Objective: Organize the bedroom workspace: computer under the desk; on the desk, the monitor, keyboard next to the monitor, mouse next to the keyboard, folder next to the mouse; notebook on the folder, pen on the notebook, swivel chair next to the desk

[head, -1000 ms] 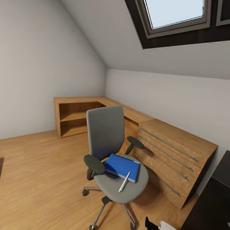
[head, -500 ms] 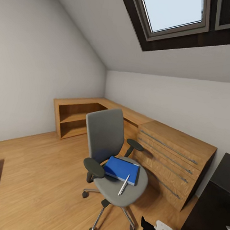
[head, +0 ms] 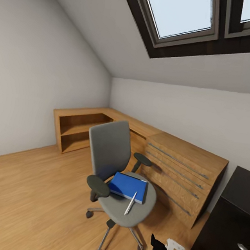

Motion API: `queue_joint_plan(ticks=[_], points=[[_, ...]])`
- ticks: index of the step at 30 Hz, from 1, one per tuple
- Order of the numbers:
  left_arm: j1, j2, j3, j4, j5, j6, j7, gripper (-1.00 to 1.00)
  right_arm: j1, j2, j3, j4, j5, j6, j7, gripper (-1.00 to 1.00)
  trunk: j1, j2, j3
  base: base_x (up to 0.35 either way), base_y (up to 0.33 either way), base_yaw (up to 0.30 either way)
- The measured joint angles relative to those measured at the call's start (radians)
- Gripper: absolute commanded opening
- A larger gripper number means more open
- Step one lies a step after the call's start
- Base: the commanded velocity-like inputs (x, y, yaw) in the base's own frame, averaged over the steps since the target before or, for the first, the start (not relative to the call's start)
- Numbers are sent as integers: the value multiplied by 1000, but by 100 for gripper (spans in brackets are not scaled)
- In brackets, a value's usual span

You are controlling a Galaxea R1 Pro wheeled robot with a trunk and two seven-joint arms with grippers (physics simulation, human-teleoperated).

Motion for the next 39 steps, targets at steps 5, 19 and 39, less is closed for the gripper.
queue_joint_plan(ticks=[5,19,39], points=[[0,-2,-1,9,0,2,1,100,0,7,0,0,2,-9,-1,100,-19,35,15,0,0,-245],[0,0,1,102,1,-78,0,100,0,15,0,0,4,-12,-2,100,-73,133,49,0,0,-219],[0,-1,-2,111,-1,-141,-4,100,0,14,-1,0,3,-13,-2,100,-92,168,41,0,0,-162]])
